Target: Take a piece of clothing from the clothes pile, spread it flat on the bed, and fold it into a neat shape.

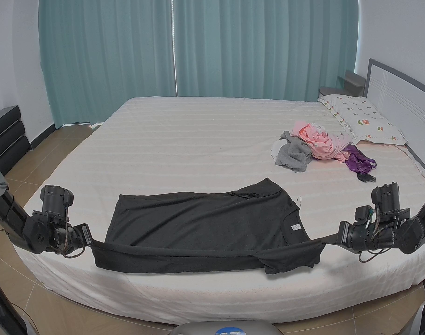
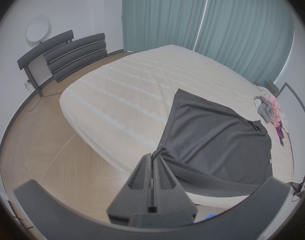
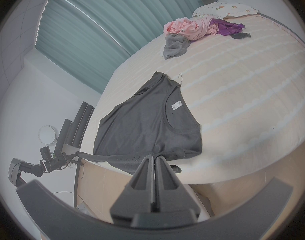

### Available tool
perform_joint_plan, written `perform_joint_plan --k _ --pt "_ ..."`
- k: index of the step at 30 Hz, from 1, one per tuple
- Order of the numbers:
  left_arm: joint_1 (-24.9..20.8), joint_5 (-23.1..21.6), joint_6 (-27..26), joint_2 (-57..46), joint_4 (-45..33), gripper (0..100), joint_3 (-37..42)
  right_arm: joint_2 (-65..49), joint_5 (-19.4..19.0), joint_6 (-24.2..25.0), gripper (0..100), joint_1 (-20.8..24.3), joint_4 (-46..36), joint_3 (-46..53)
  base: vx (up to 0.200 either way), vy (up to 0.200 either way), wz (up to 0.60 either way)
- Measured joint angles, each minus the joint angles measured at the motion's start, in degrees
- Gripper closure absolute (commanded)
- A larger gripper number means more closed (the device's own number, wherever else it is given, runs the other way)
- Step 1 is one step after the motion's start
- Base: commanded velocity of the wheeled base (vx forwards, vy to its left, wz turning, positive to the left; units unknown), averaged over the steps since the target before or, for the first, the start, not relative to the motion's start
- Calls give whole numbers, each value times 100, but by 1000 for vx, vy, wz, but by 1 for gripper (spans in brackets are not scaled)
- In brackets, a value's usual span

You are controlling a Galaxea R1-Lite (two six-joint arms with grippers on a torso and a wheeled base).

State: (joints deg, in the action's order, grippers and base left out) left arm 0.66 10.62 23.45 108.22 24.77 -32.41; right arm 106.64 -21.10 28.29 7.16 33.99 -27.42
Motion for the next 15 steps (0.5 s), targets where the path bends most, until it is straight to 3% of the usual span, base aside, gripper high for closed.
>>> perform_joint_plan --k 15 --pt "-26 9 11 1334 -46 100 -1408 1168 48 26 100 -7 -213 -1254 0 0 0"
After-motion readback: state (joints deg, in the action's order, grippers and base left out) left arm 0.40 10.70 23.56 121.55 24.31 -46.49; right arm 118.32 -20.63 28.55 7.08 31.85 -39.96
